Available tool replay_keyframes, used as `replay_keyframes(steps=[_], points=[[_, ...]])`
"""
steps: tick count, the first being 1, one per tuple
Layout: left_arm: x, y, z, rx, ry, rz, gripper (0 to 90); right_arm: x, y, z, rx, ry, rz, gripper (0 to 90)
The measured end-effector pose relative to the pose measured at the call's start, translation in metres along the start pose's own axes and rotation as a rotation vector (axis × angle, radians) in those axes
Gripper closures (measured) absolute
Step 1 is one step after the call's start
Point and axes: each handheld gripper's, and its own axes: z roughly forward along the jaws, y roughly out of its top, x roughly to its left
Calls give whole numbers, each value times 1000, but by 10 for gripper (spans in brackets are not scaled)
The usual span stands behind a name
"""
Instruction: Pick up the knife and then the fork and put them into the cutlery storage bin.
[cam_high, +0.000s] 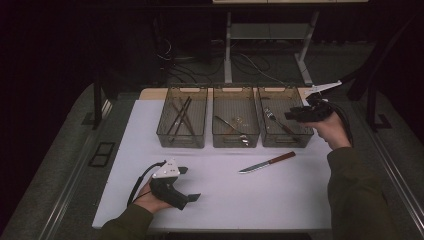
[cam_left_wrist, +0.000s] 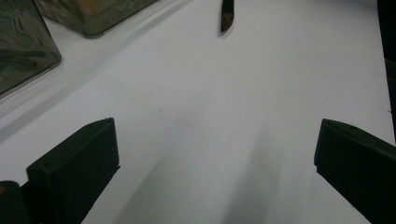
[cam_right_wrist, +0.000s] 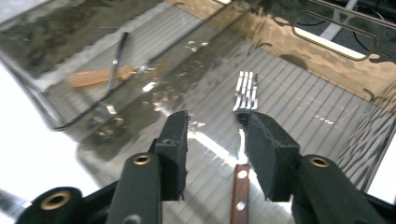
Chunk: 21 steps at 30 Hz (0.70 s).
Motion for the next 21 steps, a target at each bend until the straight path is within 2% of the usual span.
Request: replay_keyframes(steps=[6, 9, 12, 16, 21], points=[[-1, 0, 0, 0, 1, 3, 0, 20, -8, -20, -2, 45, -41, 824], [-1, 0, 0, -2, 2, 3, 0, 30, -15, -27, 2, 58, -66, 886], [-1, 0, 0, -2, 2, 3, 0, 40, -25, -33, -11, 62, -84, 898], [-1, 0, 0, -2, 2, 3, 0, 49, -37, -33, 16, 70, -97, 899], [-1, 0, 0, -1, 3, 4, 0, 57, -54, -20, 55, 80, -112, 899]])
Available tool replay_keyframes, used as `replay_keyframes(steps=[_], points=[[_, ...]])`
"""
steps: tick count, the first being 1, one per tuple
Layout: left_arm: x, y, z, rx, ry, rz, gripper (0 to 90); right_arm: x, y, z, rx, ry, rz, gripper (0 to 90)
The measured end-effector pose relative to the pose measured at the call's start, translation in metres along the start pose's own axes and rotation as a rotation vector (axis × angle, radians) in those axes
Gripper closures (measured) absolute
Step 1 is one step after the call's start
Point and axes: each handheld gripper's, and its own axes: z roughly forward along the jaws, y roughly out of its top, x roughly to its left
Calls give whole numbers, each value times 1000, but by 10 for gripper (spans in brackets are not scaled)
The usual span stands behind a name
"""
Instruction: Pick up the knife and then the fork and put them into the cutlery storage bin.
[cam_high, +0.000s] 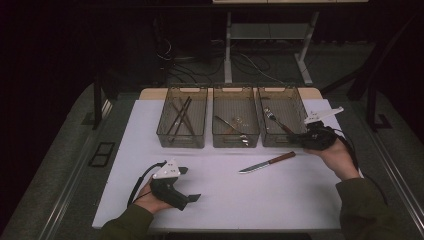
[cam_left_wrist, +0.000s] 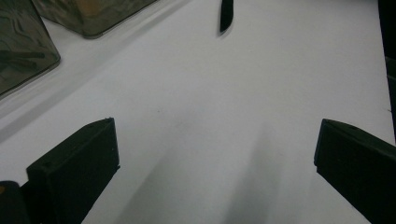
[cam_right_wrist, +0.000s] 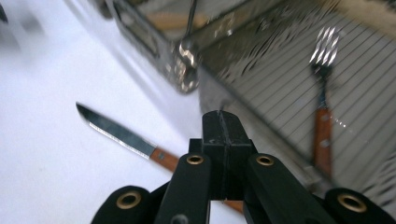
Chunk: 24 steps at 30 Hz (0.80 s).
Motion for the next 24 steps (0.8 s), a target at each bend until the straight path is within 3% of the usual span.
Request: replay_keyframes(steps=[6, 11, 24], points=[[1, 0, 0, 3, 2, -4, 0, 4, -18, 25, 32, 4, 16, 899], [1, 0, 0, 4, 1, -4, 0, 3, -22, 41, 87, -18, 12, 900], [1, 0, 1, 10, 0, -2, 0, -1, -24, 59, 151, -49, -7, 900]])
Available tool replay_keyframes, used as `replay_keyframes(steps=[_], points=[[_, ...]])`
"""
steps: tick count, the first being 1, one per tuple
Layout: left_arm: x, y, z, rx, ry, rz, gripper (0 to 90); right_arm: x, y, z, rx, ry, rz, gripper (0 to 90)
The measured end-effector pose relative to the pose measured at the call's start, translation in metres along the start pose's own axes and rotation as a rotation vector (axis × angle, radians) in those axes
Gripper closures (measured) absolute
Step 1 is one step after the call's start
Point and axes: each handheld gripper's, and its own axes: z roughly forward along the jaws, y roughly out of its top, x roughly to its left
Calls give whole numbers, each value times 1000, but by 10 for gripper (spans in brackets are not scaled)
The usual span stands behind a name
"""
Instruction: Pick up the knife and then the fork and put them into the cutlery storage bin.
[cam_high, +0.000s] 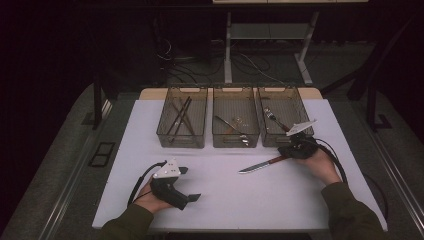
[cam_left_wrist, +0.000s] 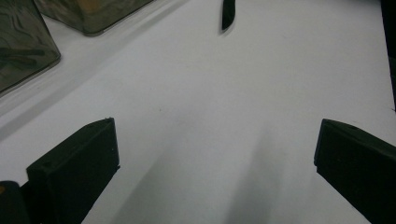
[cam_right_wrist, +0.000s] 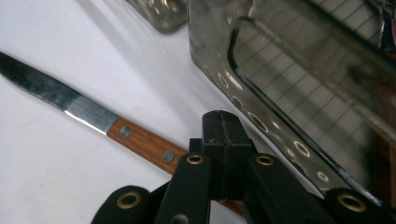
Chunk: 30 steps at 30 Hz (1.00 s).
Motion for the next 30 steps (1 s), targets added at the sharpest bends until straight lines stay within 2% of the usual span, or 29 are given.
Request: replay_keyframes(steps=[22, 30], points=[[-1, 0, -1, -1, 1, 4, 0, 4, -10, -9, 50, 33, -18, 900], [-1, 0, -1, -1, 1, 4, 0, 11, -14, -14, 83, 45, -56, 900]])
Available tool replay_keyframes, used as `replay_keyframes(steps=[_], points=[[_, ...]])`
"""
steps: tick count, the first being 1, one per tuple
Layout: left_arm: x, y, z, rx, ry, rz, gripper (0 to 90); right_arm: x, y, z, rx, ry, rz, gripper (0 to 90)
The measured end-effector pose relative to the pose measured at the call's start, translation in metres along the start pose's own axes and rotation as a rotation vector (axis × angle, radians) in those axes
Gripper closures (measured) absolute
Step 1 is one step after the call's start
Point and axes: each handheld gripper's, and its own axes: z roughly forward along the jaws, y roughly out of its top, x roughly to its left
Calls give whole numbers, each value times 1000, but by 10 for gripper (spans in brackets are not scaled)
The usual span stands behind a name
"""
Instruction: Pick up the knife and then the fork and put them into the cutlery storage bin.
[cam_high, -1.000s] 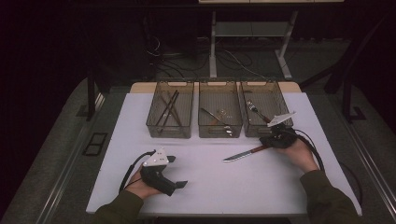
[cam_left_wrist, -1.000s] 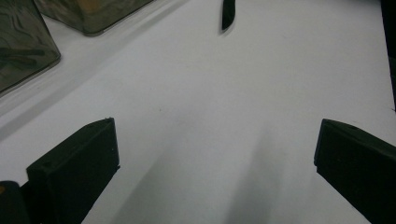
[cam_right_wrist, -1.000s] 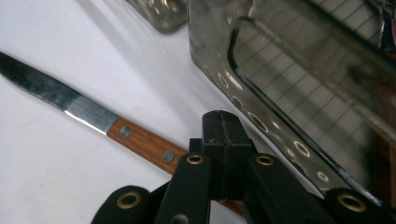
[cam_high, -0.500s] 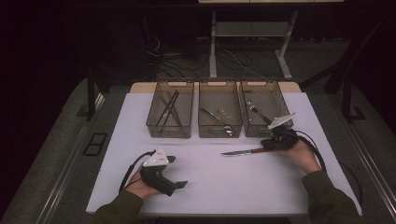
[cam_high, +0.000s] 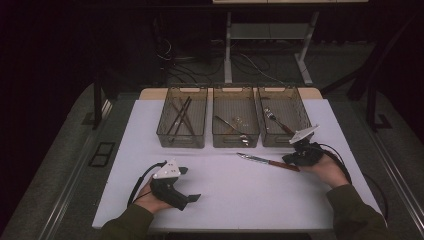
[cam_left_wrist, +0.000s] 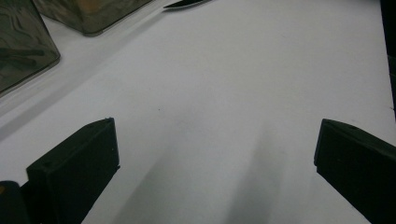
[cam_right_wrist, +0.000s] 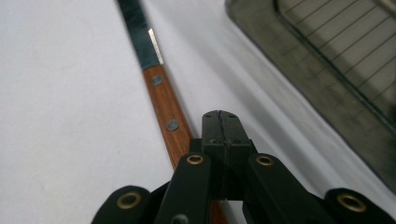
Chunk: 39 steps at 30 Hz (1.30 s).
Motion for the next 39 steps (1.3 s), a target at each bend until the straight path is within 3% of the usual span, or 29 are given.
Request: replay_keyframes(steps=[10, 20, 26, 29, 33, 36, 39], points=[[0, 0, 0, 1, -1, 1, 0, 10, -1, -3, 38, 11, -30, 900], [0, 0, 0, 4, -4, 2, 0, 16, -1, -4, 66, 59, -43, 900], [-1, 0, 0, 5, -2, 2, 0, 19, -1, -7, 72, 47, -50, 897], [0, 0, 0, 5, -2, 2, 0, 17, 5, -15, 69, 17, -41, 813], [-1, 0, 1, 4, 0, 1, 0, 19, 21, -21, 129, 32, -39, 726], [-1, 0, 0, 3, 0, 3, 0, 24, 35, -17, 204, 51, -72, 691], [-1, 0, 0, 3, -2, 3, 0, 30, 46, -8, 240, 52, -108, 677]])
